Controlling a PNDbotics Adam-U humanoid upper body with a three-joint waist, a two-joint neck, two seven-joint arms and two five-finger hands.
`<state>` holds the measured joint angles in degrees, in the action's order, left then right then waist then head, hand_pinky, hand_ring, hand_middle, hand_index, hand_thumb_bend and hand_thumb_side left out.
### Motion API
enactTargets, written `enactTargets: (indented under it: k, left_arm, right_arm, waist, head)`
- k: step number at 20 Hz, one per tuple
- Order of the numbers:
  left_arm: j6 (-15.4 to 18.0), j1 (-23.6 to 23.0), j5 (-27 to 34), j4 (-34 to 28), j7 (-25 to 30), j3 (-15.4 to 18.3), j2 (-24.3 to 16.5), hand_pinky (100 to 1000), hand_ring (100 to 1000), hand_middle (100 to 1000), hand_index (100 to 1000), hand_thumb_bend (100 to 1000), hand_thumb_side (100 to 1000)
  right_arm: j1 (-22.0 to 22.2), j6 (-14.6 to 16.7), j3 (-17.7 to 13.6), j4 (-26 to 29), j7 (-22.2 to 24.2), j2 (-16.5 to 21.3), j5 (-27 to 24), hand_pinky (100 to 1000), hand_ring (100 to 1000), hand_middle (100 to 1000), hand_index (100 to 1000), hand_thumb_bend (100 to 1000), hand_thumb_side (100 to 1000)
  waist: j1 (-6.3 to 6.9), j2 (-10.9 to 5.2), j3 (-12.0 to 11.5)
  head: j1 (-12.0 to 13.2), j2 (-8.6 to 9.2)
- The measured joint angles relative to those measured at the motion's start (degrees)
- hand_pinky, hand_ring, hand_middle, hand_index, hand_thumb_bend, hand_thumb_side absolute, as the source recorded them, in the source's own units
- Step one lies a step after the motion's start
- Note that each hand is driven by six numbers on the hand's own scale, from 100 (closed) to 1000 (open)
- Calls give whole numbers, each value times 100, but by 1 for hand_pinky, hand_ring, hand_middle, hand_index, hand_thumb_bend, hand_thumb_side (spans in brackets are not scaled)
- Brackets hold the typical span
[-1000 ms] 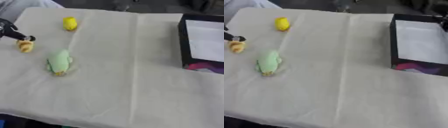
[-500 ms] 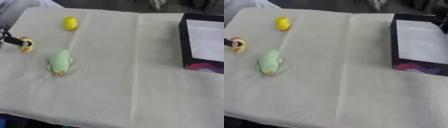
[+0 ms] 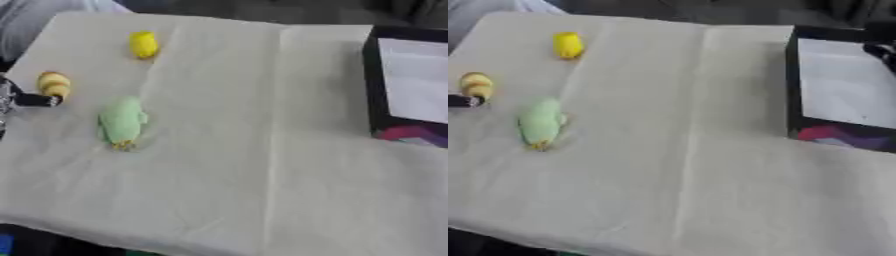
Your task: Pick up the objects with one hand, pass them to the other hand, and then place them into the box on the other side of the table.
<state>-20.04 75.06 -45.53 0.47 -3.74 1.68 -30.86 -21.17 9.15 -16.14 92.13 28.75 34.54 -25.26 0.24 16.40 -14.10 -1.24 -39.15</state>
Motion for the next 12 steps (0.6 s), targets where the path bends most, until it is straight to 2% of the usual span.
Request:
enactTargets:
  k: [3, 6, 12]
  left_arm:
    - [73, 14, 450, 1, -57, -4, 0, 898, 872, 759, 818, 526, 750]
    - [105, 19, 780, 1, -111, -49, 1, 891, 867, 754, 813, 521, 743]
    - [7, 18, 1291, -1, -690, -69, 11, 875, 842, 710, 767, 451, 639]
  right_arm:
    - [-6, 21, 23, -7, 32, -1, 26, 989, 1000, 854, 1000, 100, 523]
    - [-34, 42, 39, -29, 58, -2, 33, 989, 1000, 853, 1000, 100, 523]
    - [-86, 89, 108, -39, 167, -13, 85, 990, 1000, 854, 1000, 100, 523]
  waist:
    - [-16, 44, 29]
    - [-41, 101, 69]
    - [-71, 179, 143]
  head:
    - [15, 11]
    - [44, 58]
    - [119, 128]
